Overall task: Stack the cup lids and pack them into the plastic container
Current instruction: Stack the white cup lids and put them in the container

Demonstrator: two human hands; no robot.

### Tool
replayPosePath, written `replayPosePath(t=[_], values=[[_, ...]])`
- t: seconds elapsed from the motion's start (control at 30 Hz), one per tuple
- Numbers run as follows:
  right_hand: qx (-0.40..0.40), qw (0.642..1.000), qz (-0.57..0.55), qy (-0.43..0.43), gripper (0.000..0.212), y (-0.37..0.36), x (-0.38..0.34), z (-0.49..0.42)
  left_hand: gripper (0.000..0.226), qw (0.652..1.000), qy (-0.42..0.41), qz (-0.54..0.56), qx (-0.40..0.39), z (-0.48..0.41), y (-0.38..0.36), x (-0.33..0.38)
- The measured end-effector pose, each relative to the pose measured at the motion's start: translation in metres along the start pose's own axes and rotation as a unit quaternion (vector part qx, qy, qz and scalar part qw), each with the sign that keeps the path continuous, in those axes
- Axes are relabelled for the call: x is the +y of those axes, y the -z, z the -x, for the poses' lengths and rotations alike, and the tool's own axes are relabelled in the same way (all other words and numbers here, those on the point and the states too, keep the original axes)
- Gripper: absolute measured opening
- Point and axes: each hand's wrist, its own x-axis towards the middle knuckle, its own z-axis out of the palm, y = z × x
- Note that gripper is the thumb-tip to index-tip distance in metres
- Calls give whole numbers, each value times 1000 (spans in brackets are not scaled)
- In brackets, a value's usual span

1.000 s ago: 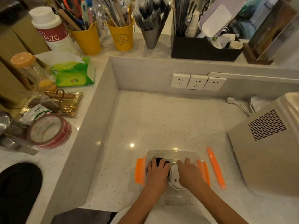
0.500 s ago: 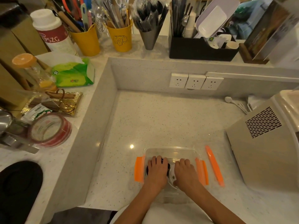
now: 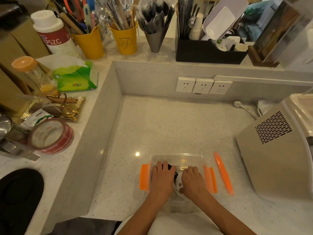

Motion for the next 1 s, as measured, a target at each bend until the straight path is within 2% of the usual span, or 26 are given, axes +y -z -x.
replayPosePath(t=[0.37,0.57,1.0], values=[[39,999,-25,-10,72,-9,1,4,49,1000,-10,19,-15,1,-3,-3],[48,997,-32,51,63,-11,9,5,48,1000,-9,20,-13,1,-6,-5],[41,997,-34,47,58,-7,10,3,51,998,-8,16,-58,-4,-8,-6]])
